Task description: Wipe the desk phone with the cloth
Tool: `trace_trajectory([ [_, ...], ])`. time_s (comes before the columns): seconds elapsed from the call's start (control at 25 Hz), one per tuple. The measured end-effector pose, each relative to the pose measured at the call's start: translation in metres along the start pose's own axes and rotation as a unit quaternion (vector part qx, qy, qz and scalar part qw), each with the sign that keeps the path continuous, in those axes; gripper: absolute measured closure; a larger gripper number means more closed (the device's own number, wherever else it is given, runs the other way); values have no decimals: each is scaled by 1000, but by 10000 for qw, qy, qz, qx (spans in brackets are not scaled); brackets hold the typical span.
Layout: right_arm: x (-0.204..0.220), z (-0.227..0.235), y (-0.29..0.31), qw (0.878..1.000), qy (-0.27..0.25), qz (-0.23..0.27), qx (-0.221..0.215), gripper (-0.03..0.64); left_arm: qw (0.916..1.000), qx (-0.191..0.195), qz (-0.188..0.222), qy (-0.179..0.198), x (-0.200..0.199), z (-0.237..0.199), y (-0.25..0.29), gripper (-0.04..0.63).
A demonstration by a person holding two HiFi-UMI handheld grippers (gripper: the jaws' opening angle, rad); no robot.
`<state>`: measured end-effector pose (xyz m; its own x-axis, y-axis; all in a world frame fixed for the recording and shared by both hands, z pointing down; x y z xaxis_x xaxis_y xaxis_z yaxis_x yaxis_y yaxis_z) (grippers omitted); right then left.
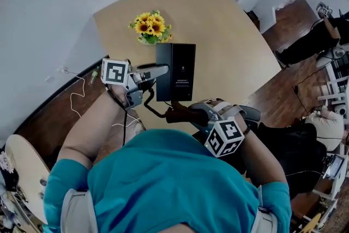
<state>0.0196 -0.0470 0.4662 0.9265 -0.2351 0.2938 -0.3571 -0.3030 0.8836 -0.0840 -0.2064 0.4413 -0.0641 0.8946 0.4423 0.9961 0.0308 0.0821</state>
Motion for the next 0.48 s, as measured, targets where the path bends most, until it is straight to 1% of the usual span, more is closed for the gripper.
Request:
trace_trajectory([
  [0.08,-4,49,-41,9959,444,469,632,502,10000,-10,-75,1,1,0,0,430],
  [0.12,-4,78,-59,9913,620,563,1017,502,9999,11,-103,5,2,0,1,430],
  [0.2,0,129,-80,9809,795,446,1720,502,9999,51,-164,17,4,-1,2,430],
  [0.24,2,149,-81,9776,759,264,1948,502,9998,61,-208,26,5,-2,2,430],
  [0.28,3,162,-74,9764,650,36,2061,502,9996,55,-262,43,5,-3,3,430],
  [0.32,3,169,-63,9771,493,-209,2061,502,9995,30,-320,80,5,-4,4,430],
  [0.36,3,170,-49,9789,311,-452,1967,502,9992,-14,-375,144,5,-4,4,430],
  [0.44,2,154,-25,9822,-42,-820,1688,502,9983,-177,-458,313,5,-5,6,430],
  [0.48,1,140,-17,9832,-161,-907,1578,502,9981,-246,-475,308,6,-6,7,430],
])
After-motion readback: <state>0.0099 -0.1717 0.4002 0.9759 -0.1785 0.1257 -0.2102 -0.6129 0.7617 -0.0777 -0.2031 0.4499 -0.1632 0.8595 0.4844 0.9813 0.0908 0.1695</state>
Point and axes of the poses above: the fingertips, and each gripper's own axes: y forward along the fingers, z to its right, x out of its underside, the point moved 3 cm from there along -y, backward along the fingers, and after that the axes turned 14 degrees about -z, right-handed, at the moved point
